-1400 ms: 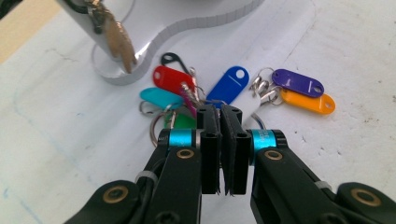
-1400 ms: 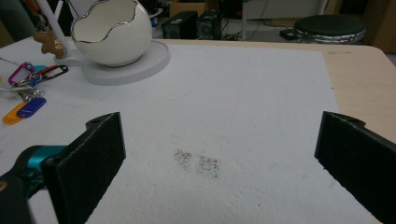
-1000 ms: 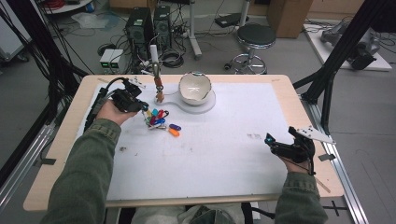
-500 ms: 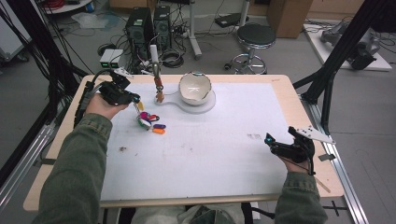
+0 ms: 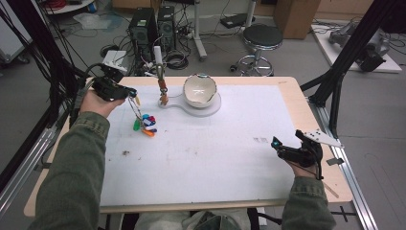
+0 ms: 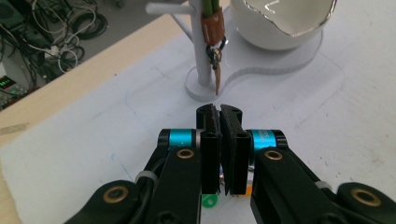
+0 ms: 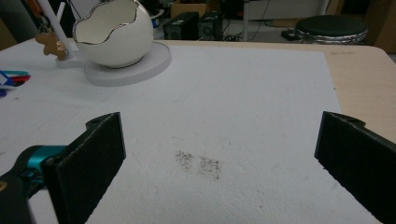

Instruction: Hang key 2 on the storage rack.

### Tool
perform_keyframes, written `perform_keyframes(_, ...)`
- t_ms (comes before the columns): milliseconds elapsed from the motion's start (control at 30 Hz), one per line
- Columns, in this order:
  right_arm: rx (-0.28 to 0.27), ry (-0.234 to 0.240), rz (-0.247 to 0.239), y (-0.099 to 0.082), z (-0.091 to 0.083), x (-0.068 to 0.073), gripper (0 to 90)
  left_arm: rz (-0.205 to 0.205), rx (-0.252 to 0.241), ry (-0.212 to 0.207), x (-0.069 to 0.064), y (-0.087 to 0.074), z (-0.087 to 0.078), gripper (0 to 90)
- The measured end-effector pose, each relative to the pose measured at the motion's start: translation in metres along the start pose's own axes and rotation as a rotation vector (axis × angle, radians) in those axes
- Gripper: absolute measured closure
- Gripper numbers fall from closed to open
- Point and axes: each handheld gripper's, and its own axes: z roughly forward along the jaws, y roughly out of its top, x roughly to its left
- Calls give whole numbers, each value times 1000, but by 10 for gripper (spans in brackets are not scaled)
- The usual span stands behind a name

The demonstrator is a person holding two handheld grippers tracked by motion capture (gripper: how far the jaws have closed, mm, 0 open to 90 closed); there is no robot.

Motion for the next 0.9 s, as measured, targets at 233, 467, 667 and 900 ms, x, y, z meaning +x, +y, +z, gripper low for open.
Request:
perform_keyframes(233, 1, -2, 3, 0, 0, 0, 8, -40, -54, 18, 3, 9, -11, 864)
perform_keyframes(467, -2, 0, 6, 0, -1, 0, 8, -71, -87, 58, 11, 16, -15, 864)
perform_keyframes(667, 3, 1, 0, -1, 1, -2, 8, -109, -165, 94, 20, 17, -17, 864)
perform_keyframes(900, 1, -1, 3, -1, 1, -3, 8, -199, -208, 110, 33, 15, -19, 864)
